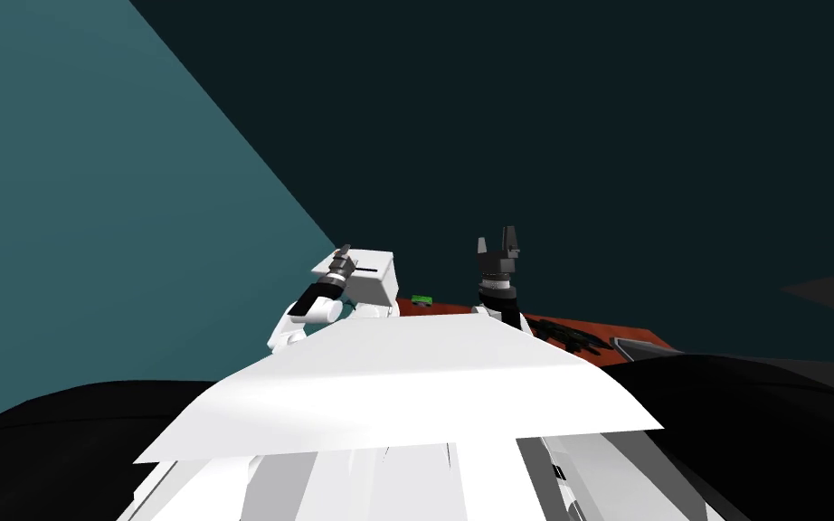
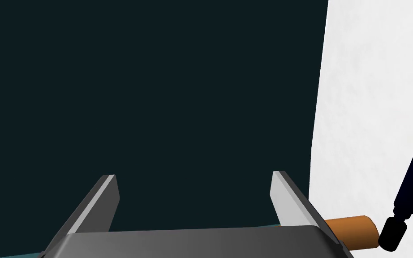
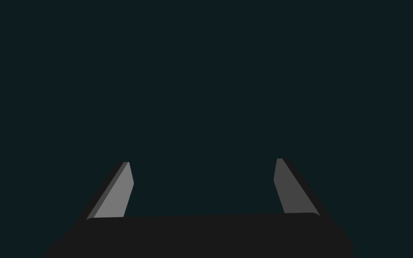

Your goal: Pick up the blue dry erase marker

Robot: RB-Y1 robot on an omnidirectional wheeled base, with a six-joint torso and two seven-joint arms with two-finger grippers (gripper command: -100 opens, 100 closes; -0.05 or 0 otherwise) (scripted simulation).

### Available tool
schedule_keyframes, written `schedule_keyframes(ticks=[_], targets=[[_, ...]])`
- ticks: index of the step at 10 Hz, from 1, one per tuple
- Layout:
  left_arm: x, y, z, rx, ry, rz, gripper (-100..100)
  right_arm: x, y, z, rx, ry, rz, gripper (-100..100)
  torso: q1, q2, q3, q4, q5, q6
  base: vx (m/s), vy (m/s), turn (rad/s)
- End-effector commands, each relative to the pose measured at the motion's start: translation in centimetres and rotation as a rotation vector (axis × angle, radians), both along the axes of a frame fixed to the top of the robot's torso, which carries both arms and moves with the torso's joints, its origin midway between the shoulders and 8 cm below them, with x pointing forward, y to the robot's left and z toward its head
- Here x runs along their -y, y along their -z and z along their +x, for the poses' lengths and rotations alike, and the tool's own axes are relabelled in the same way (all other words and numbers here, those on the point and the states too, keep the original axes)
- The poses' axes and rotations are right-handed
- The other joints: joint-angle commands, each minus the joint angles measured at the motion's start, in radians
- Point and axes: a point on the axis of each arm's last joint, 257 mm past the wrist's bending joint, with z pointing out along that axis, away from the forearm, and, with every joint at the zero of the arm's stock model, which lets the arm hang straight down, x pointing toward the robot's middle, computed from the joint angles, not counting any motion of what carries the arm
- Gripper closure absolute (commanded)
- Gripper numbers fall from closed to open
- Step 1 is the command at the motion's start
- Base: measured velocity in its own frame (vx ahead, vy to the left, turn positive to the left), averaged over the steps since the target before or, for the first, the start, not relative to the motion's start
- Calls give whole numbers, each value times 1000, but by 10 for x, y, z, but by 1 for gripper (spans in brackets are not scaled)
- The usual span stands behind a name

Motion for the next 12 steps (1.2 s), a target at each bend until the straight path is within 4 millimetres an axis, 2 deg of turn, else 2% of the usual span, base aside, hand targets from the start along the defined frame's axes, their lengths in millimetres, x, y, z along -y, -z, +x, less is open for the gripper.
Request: schedule_keyframes(ticks=[1,3,6,10,12], targets=[[-6,16,12,-48,-10,36,-100,0,0,0,0,0,0,0,0,0,0,0,0,0,-67,-60,-11],[-13,32,31,-106,-25,92,-100,0,0,0,0,0,0,0,-1,1,1,0,0,0,-74,-62,-9],[-22,48,43,-159,-43,122,-100,0,0,0,0,0,0,0,1,0,0,0,0,0,-53,-36,-7],[-45,71,76,-275,-91,227,-100,0,0,0,0,0,0,0,0,0,0,0,0,0,-57,-47,-15],[-57,82,84,-325,-115,264,-100,0,0,0,0,0,0,0,1,0,0,0,0,0,-46,-36,-15]])
